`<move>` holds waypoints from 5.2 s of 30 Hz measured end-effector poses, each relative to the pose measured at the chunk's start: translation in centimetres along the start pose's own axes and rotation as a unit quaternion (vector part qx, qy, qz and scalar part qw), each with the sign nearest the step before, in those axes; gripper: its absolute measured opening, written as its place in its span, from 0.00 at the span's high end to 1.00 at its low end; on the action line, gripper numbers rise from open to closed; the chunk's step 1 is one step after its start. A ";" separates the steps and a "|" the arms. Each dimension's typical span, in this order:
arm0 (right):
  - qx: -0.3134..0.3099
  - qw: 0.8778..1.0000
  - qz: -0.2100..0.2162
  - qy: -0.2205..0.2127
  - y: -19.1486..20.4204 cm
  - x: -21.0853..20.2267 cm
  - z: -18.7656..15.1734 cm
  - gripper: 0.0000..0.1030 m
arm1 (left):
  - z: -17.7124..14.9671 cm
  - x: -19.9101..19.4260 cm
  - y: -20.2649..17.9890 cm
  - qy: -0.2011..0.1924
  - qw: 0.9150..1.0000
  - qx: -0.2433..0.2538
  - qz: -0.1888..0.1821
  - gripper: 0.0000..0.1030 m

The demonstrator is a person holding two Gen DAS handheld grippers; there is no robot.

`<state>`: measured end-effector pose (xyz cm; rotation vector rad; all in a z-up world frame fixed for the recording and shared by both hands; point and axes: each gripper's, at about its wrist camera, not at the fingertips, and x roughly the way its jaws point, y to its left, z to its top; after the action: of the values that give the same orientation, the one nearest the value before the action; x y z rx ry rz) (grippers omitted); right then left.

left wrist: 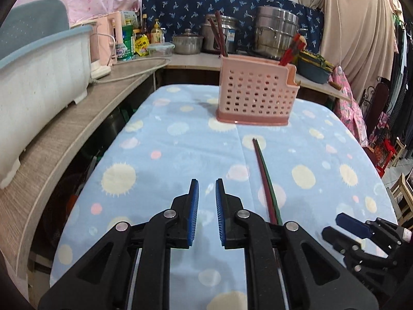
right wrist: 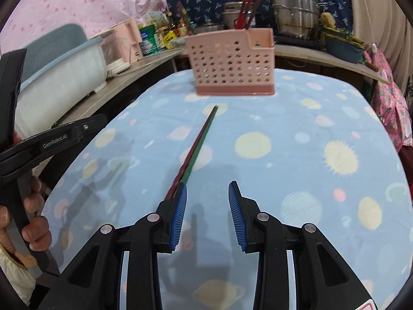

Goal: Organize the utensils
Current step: 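Move both open tools back over the last two chopsticks, then grasp the green chopstick with the right tool, then grasp the dark red chopstick with the left tool, then lift both held chopsticks and lower them into the pink basket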

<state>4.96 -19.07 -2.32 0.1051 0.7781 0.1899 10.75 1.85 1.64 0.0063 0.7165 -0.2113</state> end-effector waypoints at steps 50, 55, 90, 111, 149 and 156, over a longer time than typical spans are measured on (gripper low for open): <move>0.020 0.998 -0.034 0.052 0.2 3.3 -1.7 0.93 | -3.9 0.1 -1.6 0.037 0.999 0.017 -0.015 0.62; 0.040 0.997 -0.046 0.047 -1.8 2.5 -2.1 0.93 | -4.1 0.6 -2.9 0.046 0.998 0.026 -0.027 0.61; 0.077 0.994 -0.061 0.034 -5.5 0.1 -3.8 0.93 | -6.2 4.1 -6.7 0.094 0.994 0.055 -0.031 0.92; 0.075 0.996 -0.057 -0.008 -5.3 -3.4 -1.9 0.93 | -3.5 -0.2 -5.8 0.052 0.997 0.045 -0.038 0.93; 0.055 0.981 -0.023 -0.186 -6.6 -12.7 14.5 0.93 | 14.6 -9.2 -3.2 -0.154 0.987 0.016 -0.038 0.94; 0.048 0.973 0.000 -0.225 -5.7 -13.1 20.0 0.93 | 19.8 -9.4 -3.3 -0.196 0.980 0.006 -0.043 0.94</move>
<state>10.69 -27.86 19.95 0.2316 0.3345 0.1216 16.10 -1.19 22.94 -0.0529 0.3227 -0.2895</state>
